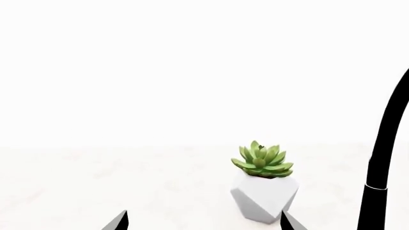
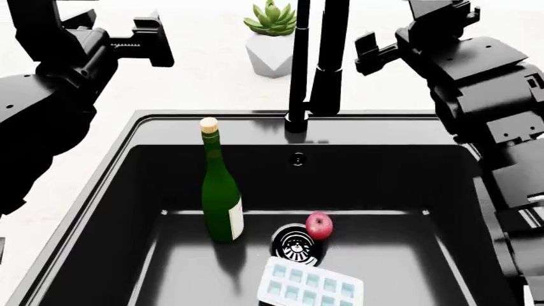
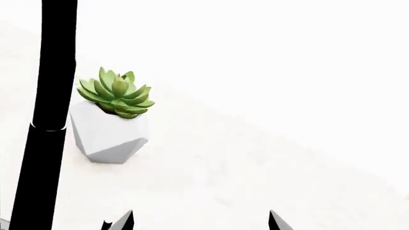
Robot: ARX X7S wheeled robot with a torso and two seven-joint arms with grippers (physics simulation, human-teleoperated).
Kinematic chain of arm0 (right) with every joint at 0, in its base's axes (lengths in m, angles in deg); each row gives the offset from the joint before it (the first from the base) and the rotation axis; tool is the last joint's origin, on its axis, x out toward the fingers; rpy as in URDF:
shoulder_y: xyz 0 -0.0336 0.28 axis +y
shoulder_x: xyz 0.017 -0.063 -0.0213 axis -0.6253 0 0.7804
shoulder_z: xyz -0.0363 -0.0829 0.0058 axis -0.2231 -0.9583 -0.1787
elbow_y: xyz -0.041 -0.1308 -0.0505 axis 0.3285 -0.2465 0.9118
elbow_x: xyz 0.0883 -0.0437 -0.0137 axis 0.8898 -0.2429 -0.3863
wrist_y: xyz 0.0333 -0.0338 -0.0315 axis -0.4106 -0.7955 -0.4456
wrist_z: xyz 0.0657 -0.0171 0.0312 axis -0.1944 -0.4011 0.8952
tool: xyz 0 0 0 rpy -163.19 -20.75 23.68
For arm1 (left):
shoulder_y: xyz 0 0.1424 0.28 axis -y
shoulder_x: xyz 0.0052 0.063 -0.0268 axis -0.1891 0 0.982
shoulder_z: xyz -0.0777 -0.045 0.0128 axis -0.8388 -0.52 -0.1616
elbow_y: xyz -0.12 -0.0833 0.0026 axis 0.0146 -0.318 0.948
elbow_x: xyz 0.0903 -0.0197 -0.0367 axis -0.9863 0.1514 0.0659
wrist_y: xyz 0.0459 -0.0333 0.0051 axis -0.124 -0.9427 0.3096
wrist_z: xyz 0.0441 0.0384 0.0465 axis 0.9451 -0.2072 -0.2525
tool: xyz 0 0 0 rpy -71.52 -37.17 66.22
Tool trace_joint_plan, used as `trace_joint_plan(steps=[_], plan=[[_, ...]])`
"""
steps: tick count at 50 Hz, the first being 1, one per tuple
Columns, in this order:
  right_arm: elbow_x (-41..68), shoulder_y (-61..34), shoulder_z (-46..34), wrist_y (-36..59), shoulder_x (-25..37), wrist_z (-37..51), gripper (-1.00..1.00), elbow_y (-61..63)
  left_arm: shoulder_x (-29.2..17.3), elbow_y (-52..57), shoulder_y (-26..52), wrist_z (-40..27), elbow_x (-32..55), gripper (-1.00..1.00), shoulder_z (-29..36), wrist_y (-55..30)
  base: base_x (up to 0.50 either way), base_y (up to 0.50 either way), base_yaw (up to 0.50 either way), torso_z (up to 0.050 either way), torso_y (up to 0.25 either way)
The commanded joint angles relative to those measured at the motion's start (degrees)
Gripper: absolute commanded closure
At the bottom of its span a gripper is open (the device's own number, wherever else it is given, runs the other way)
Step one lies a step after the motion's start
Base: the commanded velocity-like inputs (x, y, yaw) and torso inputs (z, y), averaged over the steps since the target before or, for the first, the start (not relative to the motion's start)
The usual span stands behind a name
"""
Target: Pick the ice cube tray and bottle and place them in the sink. Then turn on the water.
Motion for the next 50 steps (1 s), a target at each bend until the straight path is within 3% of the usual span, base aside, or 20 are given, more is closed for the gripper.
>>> trace_joint_plan(steps=[1, 20, 36, 50], plan=[[-3.1, -9.1, 0.8, -17.5, -11.4, -3.2, -1.0, -29.6, 1.6, -2.7, 2.9, 1.3, -1.6, -1.0, 1.3, 0.0, 0.0, 0.0, 0.0, 0.0, 0.0], [-11.8, -12.2, 15.9, -18.8, -15.7, -5.6, -1.0, -29.9, 1.7, -3.9, 4.8, 2.1, -2.5, -1.0, 2.2, -0.8, 0.0, 0.0, 0.0, 0.0, 0.0], [-18.0, -11.5, 30.2, -17.4, -16.4, -0.8, -1.0, -29.9, 4.2, -9.8, 9.5, 3.4, -4.7, -1.0, 3.2, -0.7, 0.0, 0.0, 0.0, 0.0, 0.0], [-20.7, -10.7, 37.6, -16.3, -17.2, -3.1, -1.0, -29.9, 13.6, -33.2, 20.4, 9.4, -13.5, -1.0, 7.3, 6.3, 0.0, 0.0, 0.0, 0.0, 0.0]])
